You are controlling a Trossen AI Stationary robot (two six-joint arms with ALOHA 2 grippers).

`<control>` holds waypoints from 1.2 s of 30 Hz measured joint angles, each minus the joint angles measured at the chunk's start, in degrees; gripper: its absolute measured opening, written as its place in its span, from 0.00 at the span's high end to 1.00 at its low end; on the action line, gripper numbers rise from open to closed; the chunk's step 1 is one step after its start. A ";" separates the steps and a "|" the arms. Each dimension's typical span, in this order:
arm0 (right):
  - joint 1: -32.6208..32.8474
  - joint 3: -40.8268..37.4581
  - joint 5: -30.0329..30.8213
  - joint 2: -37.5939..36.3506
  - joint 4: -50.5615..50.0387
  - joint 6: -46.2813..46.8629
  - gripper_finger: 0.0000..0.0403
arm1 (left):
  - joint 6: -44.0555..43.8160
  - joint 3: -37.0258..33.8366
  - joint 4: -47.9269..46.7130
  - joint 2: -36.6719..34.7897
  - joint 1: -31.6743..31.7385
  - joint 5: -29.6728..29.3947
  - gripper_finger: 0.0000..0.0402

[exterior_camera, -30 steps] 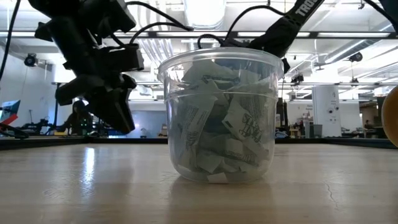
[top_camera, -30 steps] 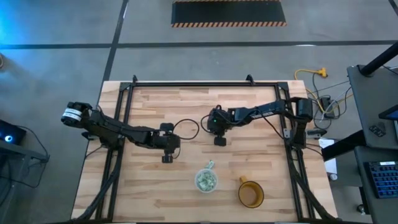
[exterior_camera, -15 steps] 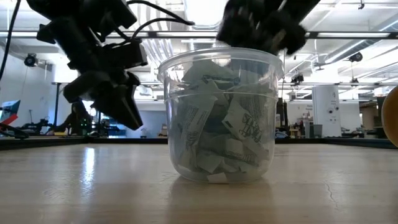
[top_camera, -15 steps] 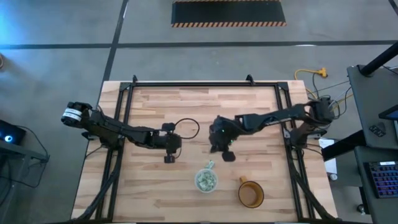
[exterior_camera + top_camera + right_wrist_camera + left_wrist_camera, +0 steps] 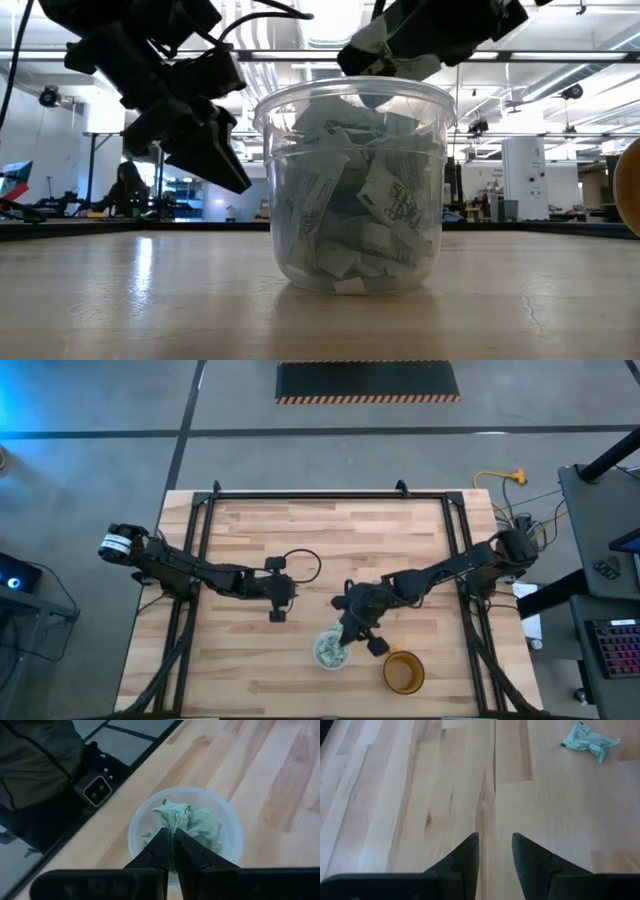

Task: Pick and place Stevia / Truvia into bins
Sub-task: Put the top stevia packet into the transparent bin, then put the stevia packet into the transparent bin

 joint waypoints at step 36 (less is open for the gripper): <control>2.53 0.56 27.40 -10.64 -25.27 10.62 0.77 | 10.58 0.61 22.04 7.12 1.32 6.68 0.75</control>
